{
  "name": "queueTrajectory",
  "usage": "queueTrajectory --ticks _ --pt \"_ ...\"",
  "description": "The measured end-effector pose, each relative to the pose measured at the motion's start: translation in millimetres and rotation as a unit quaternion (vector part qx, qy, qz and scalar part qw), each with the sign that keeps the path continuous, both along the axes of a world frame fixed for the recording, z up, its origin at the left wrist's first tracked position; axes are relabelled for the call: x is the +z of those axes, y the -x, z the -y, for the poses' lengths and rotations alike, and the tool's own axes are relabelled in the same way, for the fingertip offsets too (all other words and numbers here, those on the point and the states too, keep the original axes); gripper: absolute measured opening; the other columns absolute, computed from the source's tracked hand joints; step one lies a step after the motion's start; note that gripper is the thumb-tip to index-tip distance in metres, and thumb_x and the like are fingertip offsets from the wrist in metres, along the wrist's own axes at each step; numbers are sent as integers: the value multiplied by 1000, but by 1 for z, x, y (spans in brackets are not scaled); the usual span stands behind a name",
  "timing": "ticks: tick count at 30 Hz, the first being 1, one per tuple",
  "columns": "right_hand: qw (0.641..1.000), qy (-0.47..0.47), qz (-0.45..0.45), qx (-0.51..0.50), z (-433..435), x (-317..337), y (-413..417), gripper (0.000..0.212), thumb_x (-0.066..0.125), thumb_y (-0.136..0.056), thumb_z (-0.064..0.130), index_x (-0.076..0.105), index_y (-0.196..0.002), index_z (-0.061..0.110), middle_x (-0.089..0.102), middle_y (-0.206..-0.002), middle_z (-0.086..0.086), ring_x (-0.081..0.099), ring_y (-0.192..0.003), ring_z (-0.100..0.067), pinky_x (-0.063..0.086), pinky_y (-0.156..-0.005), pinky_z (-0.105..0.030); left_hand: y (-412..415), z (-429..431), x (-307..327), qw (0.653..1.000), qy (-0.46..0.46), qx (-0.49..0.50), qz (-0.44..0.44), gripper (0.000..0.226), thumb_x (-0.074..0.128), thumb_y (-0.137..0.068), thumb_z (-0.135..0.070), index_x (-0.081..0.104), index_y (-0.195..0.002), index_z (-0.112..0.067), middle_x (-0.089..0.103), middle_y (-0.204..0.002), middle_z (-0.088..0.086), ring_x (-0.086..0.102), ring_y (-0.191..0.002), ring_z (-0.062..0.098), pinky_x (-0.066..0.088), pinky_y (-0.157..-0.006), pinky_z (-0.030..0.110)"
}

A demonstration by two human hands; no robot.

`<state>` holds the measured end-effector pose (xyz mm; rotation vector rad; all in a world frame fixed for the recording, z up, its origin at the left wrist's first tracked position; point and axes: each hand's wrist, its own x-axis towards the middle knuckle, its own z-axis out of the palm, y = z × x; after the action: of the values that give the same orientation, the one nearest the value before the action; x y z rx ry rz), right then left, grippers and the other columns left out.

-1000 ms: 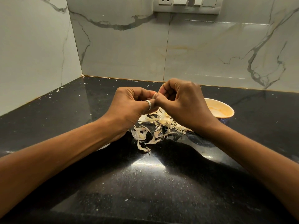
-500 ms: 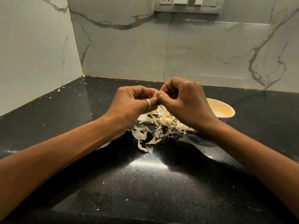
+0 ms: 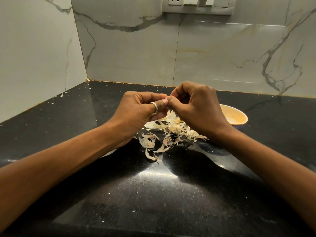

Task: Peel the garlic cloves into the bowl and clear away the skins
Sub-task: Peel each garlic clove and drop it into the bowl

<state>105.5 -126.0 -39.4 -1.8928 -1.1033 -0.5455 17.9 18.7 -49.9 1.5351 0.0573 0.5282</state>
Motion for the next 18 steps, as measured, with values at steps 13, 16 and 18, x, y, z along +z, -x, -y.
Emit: queueTrajectory --ticks 13,16,18 --pt "1000 10 -2 21 1 -1 -2 15 75 -90 23 69 -80 13 63 -65 5 52 -55 -7 42 -51 -17 -3 0 0 999 20 -18 -22 12 66 -91 1 73 -100 -2 73 -101 21 73 -94 23 60 -78 28" --pt "999 17 2 29 0 -2 -1 17 74 -91 27 70 -83 13 63 -67 4 52 -56 -7 43 -52 -18 -3 -2 1 998 47 -25 -16 9 67 -91 -3 73 -98 -3 75 -99 16 73 -95 21 60 -79 29" --pt "999 19 2 33 0 -2 -1 16 74 -92 26 70 -84 12 64 -69 2 56 -58 -11 48 -53 -23 -4 -3 0 997 65 -27 -15 9 68 -91 -5 73 -98 -4 75 -100 16 73 -94 20 60 -79 29"
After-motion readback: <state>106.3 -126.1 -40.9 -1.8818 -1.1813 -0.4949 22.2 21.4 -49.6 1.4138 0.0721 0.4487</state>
